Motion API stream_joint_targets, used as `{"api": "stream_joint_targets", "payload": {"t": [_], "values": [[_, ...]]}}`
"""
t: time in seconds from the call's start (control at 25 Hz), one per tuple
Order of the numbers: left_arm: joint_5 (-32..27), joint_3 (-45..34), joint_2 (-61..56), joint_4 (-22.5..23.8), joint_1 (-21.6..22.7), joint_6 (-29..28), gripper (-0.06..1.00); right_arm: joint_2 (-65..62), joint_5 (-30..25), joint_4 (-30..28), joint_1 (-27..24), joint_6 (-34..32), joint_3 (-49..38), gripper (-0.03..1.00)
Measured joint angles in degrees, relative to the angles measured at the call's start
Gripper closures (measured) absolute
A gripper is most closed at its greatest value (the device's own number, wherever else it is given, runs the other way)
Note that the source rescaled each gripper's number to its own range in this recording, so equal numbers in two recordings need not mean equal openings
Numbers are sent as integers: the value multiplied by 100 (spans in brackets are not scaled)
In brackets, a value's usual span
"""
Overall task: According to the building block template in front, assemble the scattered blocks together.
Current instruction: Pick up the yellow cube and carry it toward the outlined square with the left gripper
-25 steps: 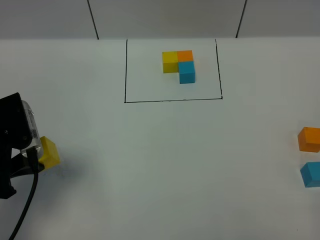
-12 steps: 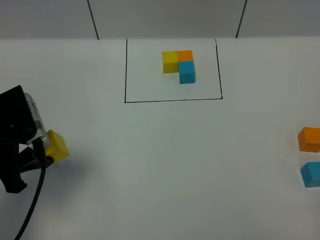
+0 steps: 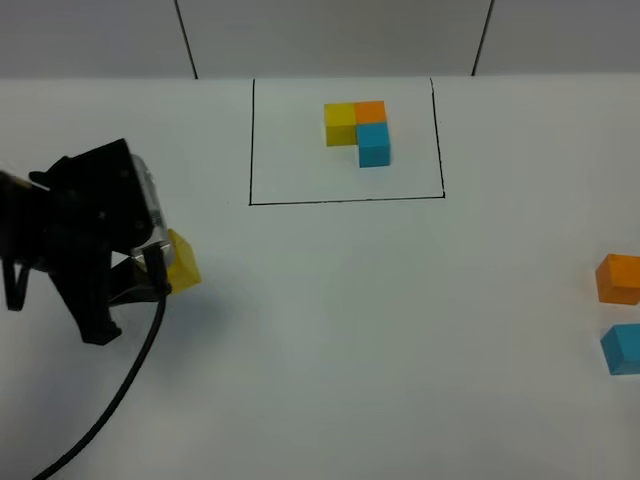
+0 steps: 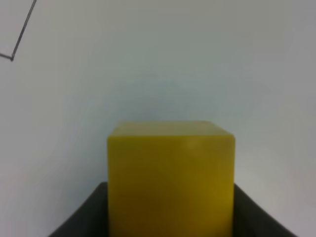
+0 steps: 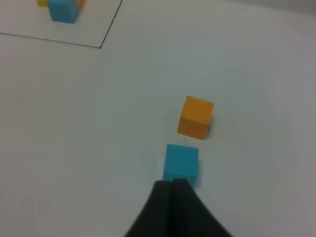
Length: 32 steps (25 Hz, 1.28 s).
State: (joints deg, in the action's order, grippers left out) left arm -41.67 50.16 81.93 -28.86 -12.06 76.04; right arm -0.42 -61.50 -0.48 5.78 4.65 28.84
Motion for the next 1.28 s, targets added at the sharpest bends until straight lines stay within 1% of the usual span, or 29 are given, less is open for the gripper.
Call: {"api": "stream_joint_targets", "payload": {"t": [0.24, 0.4, 0.52, 0.68, 0.8, 1.08, 1.28], "values": [[0, 786, 862, 277, -691, -373, 37, 0, 0, 0, 0, 0, 0, 97], [-46, 1334, 1382, 336, -994, -432, 37, 0, 0, 0, 0, 0, 0, 97], [-128, 1683, 1720, 476, -1163, -434, 37, 0, 0, -47, 0, 0, 0, 97], [-332, 2054, 2147, 756, -1248, -450, 37, 0, 0, -223, 0, 0, 0, 97], [-391, 2201, 2396, 883, -1248, -450, 37, 0, 0, -290, 0, 0, 0, 97], [-309, 2266, 2728, 918, -1248, -274, 37, 0, 0, -301, 0, 0, 0, 97], [-248, 2311, 2843, 1071, -1248, -229, 37, 0, 0, -301, 0, 0, 0, 97]]}}
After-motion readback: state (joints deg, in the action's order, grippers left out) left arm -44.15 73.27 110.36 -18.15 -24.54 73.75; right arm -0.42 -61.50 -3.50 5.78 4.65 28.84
